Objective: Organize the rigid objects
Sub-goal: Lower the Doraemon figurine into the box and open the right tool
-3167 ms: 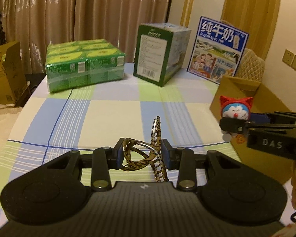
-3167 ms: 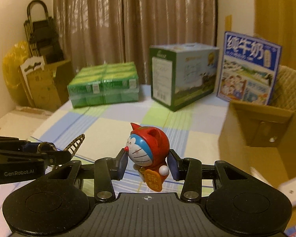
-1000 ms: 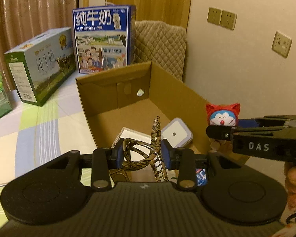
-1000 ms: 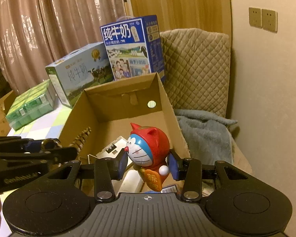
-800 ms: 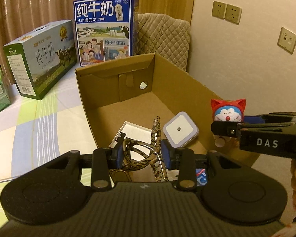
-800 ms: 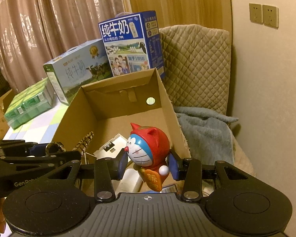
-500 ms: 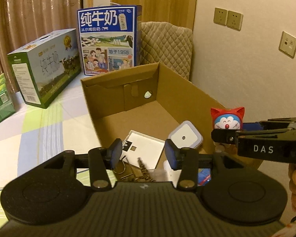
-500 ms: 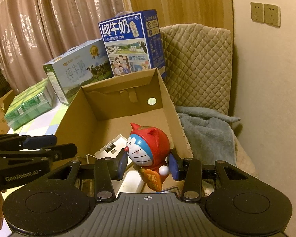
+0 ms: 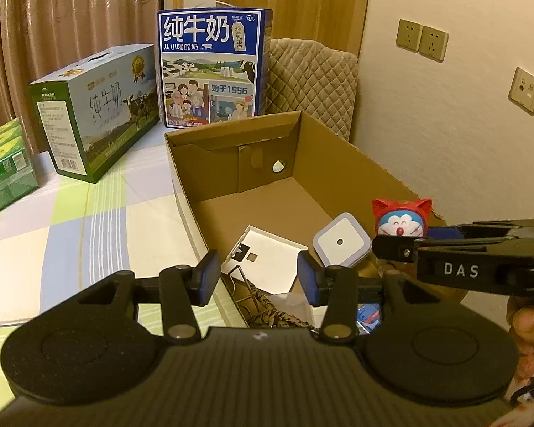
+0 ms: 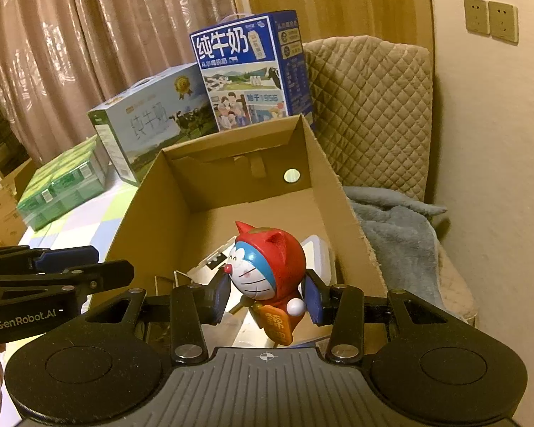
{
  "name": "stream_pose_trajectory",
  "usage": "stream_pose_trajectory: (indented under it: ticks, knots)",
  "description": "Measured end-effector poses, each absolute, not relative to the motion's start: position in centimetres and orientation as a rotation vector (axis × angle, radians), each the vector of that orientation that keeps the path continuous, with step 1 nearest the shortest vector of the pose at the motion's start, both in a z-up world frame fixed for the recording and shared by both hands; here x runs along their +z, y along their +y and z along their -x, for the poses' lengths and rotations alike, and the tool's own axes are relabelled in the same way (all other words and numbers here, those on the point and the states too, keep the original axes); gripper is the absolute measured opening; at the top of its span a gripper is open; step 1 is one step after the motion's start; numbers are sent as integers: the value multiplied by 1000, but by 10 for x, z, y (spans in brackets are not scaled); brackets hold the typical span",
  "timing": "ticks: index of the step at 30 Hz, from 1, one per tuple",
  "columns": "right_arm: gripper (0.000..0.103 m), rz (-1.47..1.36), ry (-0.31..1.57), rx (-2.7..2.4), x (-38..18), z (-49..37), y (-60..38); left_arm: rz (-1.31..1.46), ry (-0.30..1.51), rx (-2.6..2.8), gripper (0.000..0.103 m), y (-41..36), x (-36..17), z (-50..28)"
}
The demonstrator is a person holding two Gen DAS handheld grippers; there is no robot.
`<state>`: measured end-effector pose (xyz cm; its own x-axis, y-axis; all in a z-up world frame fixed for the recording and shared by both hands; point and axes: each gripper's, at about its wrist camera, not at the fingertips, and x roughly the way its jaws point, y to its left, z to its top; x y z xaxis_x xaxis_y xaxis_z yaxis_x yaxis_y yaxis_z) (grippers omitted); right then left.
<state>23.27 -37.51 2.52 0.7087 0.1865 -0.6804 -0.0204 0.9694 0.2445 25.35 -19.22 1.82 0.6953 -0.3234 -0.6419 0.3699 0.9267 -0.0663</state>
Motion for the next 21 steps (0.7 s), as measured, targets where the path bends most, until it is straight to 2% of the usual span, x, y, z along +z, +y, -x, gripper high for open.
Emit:
stream_pose_trajectory:
  ticks: [17,18,19,20,21]
  knots:
    - [42,-230,791,133,23,-240,-369,-57,713,-380,42,-186,16,-254]
    - [43,-228,791,132,22,-240,-368,-57,712,-378,42,-186,16,-254]
    - [51,-227,781,128,23,-239,-368,-57,711,-375,42,-185,17,-254]
    - [64,-227,766,127,23,-239,-369,-56,710,-373,44,-184,17,-253]
    - [69,-231,752,128,24,-238,-369,-54,709,-370,47,-183,17,-253]
